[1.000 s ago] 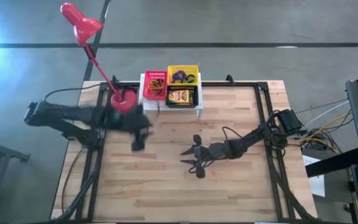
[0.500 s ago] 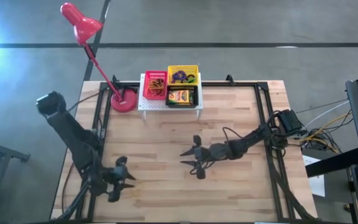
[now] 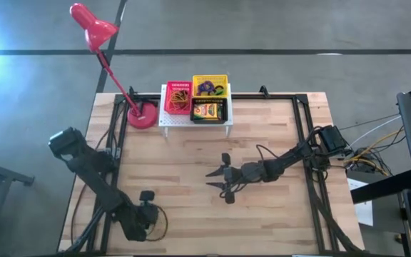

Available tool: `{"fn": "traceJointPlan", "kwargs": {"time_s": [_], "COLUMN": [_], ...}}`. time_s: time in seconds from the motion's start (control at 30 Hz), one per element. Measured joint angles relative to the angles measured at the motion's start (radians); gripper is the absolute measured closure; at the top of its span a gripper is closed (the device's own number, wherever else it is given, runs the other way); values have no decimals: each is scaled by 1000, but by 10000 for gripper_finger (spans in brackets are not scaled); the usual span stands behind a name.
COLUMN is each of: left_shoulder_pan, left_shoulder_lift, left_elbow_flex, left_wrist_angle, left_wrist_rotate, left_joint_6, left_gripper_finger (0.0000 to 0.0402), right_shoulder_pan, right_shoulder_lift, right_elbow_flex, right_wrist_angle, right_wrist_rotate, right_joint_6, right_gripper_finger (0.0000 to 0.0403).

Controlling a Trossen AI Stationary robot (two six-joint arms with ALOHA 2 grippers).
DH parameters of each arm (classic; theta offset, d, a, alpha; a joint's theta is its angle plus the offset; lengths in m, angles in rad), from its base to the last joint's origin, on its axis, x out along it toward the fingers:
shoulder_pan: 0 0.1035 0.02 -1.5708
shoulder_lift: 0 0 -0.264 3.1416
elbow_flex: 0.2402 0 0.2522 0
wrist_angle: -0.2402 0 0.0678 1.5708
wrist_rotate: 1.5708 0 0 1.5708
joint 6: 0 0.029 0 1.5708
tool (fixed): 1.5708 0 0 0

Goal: Pick & Place Office Desk Supplies
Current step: Put the yellow rubber band into the red bin on the shelf

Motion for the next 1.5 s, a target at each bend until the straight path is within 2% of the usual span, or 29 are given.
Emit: {"fn": "traceJointPlan", "kwargs": {"time_s": [0.13, 0.27, 0.33, 0.43, 0.67, 0.77, 0.9, 1.03, 1.13, 1.27, 1.37, 1.43, 1.5], "left_shoulder_pan": [20, 55, 83, 94, 90, 97, 141, 244, 374, 588, 796, 951, 1101], "left_shoulder_lift": [86, 145, 157, 137, 74, 43, -31, -114, -187, -267, -307, -319, -327], "left_elbow_flex": [134, 240, 271, 354, 519, 559, 575, 570, 563, 559, 559, 558, 557], "left_wrist_angle": [-149, -280, -337, -358, -594, -686, -698, -708, -708, -693, -615, -524, -434], "left_wrist_rotate": [-10, -46, -150, -379, -788, -908, -1025, -1037, -1035, -1031, -1024, -943, -774], "left_joint_6": [194, 368, 401, 448, 679, 734, 866, 935, 954, 1052, 1157, 1227, 1280], "left_gripper_finger": [292, 373, 392, 396, 400, 400, 400, 400, 400, 400, 400, 400, 400], "right_shoulder_pan": [0, 0, 0, 0, 0, 0, 0, 0, 2, 3, 3, 3, 3], "right_shoulder_lift": [0, 0, 0, 0, 0, 0, 0, 0, 0, 0, 0, 0, 0], "right_elbow_flex": [0, 0, 0, 0, 0, 0, 0, 0, 0, 0, 0, 0, 0], "right_wrist_angle": [-1, -1, -2, -4, -19, -27, -31, -34, -34, -34, -35, -35, -37], "right_wrist_rotate": [0, 0, 0, -1, -2, -2, -2, -2, -2, -2, -2, -2, -2], "right_joint_6": [0, -1, -1, 3, 3, 7, 10, 11, 11, 11, 11, 11, 11], "right_gripper_finger": [275, 275, 275, 275, 275, 275, 275, 275, 275, 275, 275, 275, 275]}}
